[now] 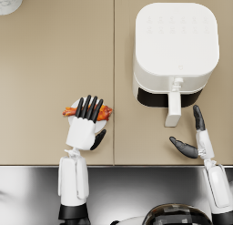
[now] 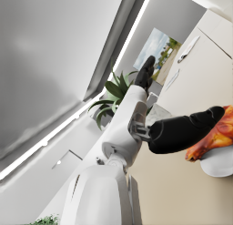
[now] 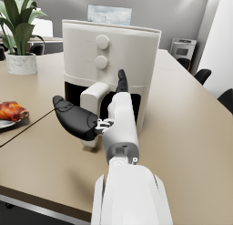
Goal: Pick up the drumstick and place it into the air fryer
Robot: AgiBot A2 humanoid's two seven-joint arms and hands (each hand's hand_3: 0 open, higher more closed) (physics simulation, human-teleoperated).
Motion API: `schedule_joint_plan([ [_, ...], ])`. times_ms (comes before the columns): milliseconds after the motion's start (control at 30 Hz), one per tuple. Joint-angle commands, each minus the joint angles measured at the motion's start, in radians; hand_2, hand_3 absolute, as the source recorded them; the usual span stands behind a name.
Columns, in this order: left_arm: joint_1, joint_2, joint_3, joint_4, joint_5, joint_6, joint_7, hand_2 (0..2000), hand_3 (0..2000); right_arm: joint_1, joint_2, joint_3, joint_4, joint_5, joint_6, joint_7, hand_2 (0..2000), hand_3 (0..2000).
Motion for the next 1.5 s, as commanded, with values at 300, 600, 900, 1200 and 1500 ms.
schedule_joint_plan([
  [300,0.109,0.019,0.044,0.209,0.375,-0.027,-0.028,0,0,0.01,-0.024,-0.005,-0.012,0.0,0.0,0.0,0,0],
  [600,0.22,0.048,0.1,0.451,0.432,-0.009,-0.043,0,0,0.018,-0.046,-0.004,-0.009,0.0,0.0,0.0,0,0],
  [900,0.259,0.057,0.112,0.6,0.434,0.046,-0.06,0,0,0.02,-0.064,-0.019,-0.012,0.0,0.0,0.0,0,0],
  [1200,0.352,0.064,0.149,0.843,0.432,0.142,-0.113,2000,980,0.017,-0.079,-0.034,0.0,0.0,0.0,0.0,0,0],
  [1500,0.312,0.006,0.237,0.674,0.431,0.202,-0.13,2000,2000,0.009,-0.09,-0.058,0.017,0.0,0.0,0.0,0,0],
])
